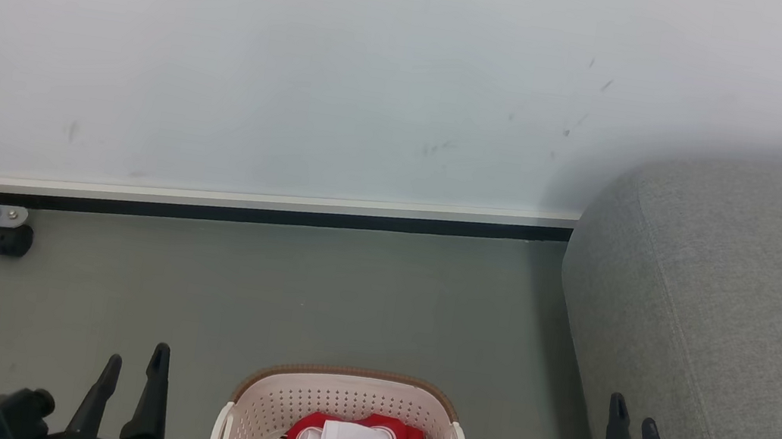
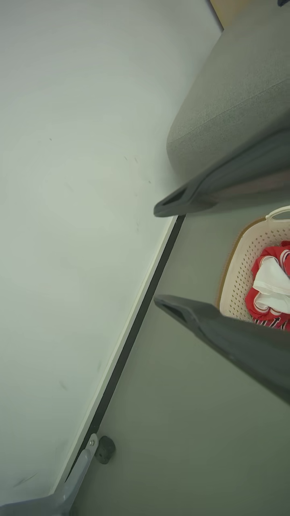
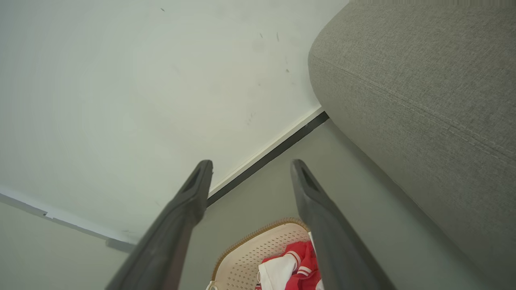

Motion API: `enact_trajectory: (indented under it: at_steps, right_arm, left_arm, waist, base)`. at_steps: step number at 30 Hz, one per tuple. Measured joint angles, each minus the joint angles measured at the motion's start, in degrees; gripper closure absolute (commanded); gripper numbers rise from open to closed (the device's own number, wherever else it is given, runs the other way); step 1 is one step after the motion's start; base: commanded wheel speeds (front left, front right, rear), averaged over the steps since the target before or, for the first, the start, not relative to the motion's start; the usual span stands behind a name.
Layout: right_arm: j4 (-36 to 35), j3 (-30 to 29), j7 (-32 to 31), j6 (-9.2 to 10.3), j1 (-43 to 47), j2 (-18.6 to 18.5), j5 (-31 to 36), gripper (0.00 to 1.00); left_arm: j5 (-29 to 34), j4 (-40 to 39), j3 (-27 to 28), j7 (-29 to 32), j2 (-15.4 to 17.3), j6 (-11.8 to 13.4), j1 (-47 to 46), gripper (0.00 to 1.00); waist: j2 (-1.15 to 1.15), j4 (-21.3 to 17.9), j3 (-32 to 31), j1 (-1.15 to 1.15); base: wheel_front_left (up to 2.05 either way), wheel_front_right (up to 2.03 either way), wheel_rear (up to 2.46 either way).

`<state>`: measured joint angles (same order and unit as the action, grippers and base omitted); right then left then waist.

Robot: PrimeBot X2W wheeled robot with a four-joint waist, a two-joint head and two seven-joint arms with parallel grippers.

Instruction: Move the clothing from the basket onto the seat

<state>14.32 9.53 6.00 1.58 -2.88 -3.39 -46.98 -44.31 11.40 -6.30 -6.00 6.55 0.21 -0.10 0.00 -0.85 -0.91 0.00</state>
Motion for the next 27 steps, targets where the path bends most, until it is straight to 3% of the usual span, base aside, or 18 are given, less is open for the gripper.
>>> enact_trajectory:
  at_steps: [27]
  right_arm:
    - [-0.4,7.3,5.9,3.55,0.0,-0.9,22.3,0.0]
  left_arm:
    - [21.2,-0.6,-1.1,-5.8,1.3,3.8,1.9,0.0]
  waist:
    - [0.0,-0.7,-0.7,0.0]
  base:
    - [0.0,0.0,0.0]
